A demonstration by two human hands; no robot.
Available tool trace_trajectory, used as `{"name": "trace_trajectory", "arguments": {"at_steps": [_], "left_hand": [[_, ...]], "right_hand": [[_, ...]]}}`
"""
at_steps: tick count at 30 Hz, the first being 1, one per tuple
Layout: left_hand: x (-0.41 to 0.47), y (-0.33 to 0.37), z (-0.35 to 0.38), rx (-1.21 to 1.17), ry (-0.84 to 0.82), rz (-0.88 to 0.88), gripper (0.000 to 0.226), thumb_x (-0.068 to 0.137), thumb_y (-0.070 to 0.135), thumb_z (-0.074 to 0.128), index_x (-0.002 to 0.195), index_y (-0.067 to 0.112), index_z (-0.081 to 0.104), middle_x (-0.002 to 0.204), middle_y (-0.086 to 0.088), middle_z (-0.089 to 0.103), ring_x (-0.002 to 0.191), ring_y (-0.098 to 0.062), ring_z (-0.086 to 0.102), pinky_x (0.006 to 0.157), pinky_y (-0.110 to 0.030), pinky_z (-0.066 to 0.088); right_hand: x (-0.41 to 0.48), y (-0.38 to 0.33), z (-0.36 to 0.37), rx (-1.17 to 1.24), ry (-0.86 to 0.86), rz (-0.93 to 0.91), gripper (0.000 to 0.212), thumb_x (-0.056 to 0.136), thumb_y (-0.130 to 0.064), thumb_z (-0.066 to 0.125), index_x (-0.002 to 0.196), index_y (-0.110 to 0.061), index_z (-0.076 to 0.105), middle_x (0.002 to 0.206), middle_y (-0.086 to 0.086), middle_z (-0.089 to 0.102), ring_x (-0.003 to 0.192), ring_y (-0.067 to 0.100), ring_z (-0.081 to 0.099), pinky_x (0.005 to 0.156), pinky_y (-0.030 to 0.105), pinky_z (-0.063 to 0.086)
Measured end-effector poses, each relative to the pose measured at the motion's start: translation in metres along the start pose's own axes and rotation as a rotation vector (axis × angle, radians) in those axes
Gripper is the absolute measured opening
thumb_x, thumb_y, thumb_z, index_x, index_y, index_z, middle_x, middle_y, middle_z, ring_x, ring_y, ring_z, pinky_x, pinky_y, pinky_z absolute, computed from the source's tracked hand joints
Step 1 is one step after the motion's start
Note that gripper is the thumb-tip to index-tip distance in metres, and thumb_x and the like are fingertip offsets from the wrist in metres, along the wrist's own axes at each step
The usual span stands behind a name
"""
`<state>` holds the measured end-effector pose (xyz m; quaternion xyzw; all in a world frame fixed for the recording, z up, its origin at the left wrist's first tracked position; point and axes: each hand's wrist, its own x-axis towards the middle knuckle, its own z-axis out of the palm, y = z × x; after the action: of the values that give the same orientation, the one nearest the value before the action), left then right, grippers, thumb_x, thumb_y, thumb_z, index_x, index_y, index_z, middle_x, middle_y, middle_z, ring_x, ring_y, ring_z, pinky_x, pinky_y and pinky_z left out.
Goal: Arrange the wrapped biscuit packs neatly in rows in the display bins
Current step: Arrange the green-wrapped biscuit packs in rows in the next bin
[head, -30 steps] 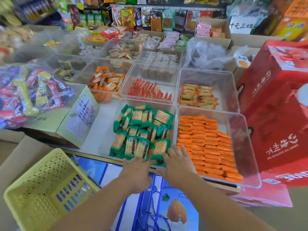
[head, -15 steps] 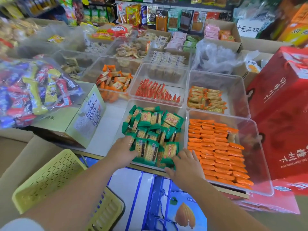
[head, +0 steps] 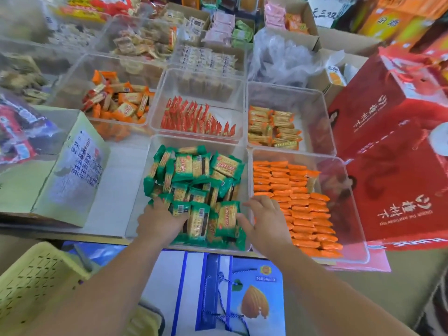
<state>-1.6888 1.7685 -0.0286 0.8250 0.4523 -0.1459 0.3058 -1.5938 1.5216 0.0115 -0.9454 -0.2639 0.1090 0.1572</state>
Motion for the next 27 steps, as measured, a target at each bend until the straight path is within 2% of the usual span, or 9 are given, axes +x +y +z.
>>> {"name": "trace_trajectory", "arguments": {"at_steps": [5, 9, 12, 15, 17, 20, 22, 24, 27], "left_hand": [[0.003, 0.008, 0.004, -0.087, 0.014, -0.09, 0.097, 0.073, 0.068, 0.065, 0.148, 0.021, 0.029, 0.138, -0.012, 0.05, 0.124, -0.04, 0.049, 0.1, -0.046, 0.044], [0.005, 0.007, -0.003, -0.204, -0.015, -0.196, 0.106, 0.066, 0.073, 0.066, 0.148, 0.019, 0.028, 0.14, -0.011, 0.05, 0.128, -0.037, 0.046, 0.1, -0.043, 0.045], [0.006, 0.012, -0.006, -0.212, -0.046, -0.22, 0.111, 0.063, 0.076, 0.07, 0.147, 0.012, 0.035, 0.138, -0.011, 0.044, 0.126, -0.033, 0.049, 0.1, -0.044, 0.048], [0.008, 0.013, -0.011, -0.256, -0.134, -0.216, 0.114, 0.058, 0.078, 0.072, 0.148, 0.017, 0.037, 0.138, -0.009, 0.042, 0.125, -0.031, 0.049, 0.098, -0.043, 0.049], [0.009, 0.01, -0.014, -0.297, -0.195, -0.165, 0.098, 0.055, 0.079, 0.072, 0.135, 0.028, 0.046, 0.127, 0.002, 0.054, 0.115, -0.023, 0.055, 0.095, -0.04, 0.048], [0.009, 0.008, -0.018, -0.488, -0.28, -0.152, 0.055, 0.064, 0.072, 0.075, 0.099, 0.034, 0.057, 0.1, 0.017, 0.062, 0.087, -0.005, 0.058, 0.073, -0.03, 0.046], [0.01, 0.007, -0.017, -0.492, -0.308, -0.151, 0.046, 0.071, 0.064, 0.077, 0.1, 0.032, 0.061, 0.101, 0.011, 0.066, 0.087, -0.006, 0.061, 0.073, -0.029, 0.047], [0.013, 0.007, -0.016, -0.496, -0.343, -0.169, 0.053, 0.073, 0.056, 0.081, 0.114, 0.03, 0.058, 0.106, 0.005, 0.064, 0.096, -0.013, 0.064, 0.084, -0.034, 0.053], [0.013, 0.01, -0.02, -0.544, -0.438, -0.202, 0.052, 0.074, 0.055, 0.082, 0.112, 0.036, 0.052, 0.095, 0.015, 0.061, 0.083, -0.002, 0.059, 0.063, -0.027, 0.047]], "right_hand": [[0.033, -0.011, 0.008, 0.006, -0.116, -0.222, 0.049, 0.098, -0.051, 0.052, 0.139, -0.025, 0.055, 0.143, -0.003, 0.047, 0.138, 0.02, 0.032, 0.116, 0.04, 0.033], [0.047, -0.022, 0.021, 0.006, -0.276, -0.249, 0.067, 0.096, -0.061, 0.05, 0.153, -0.027, 0.035, 0.155, -0.001, 0.033, 0.143, 0.022, 0.03, 0.118, 0.041, 0.032], [0.041, -0.022, 0.031, -0.091, -0.29, -0.28, 0.077, 0.094, -0.073, 0.036, 0.155, -0.028, 0.028, 0.157, -0.004, 0.031, 0.144, 0.02, 0.03, 0.118, 0.039, 0.028], [0.037, -0.022, 0.036, -0.18, -0.304, -0.344, 0.085, 0.089, -0.082, 0.02, 0.156, -0.03, 0.024, 0.159, -0.006, 0.031, 0.146, 0.02, 0.028, 0.119, 0.041, 0.024], [0.037, -0.023, 0.037, -0.197, -0.293, -0.338, 0.087, 0.087, -0.084, 0.016, 0.156, -0.03, 0.022, 0.159, -0.006, 0.031, 0.146, 0.02, 0.029, 0.119, 0.042, 0.024], [0.037, -0.025, 0.041, -0.247, -0.286, -0.336, 0.089, 0.086, -0.084, 0.011, 0.157, -0.03, 0.021, 0.158, -0.004, 0.033, 0.145, 0.022, 0.03, 0.118, 0.043, 0.024], [0.036, -0.025, 0.045, -0.267, -0.284, -0.329, 0.091, 0.086, -0.085, 0.009, 0.156, -0.029, 0.021, 0.157, -0.003, 0.034, 0.144, 0.023, 0.031, 0.117, 0.044, 0.026], [0.036, -0.026, 0.047, -0.269, -0.271, -0.316, 0.091, 0.086, -0.086, 0.01, 0.156, -0.029, 0.022, 0.156, -0.002, 0.037, 0.143, 0.024, 0.034, 0.116, 0.045, 0.028], [0.035, -0.026, 0.047, -0.26, -0.257, -0.313, 0.093, 0.085, -0.088, 0.011, 0.155, -0.029, 0.025, 0.154, -0.001, 0.04, 0.141, 0.024, 0.037, 0.115, 0.045, 0.029]]}}
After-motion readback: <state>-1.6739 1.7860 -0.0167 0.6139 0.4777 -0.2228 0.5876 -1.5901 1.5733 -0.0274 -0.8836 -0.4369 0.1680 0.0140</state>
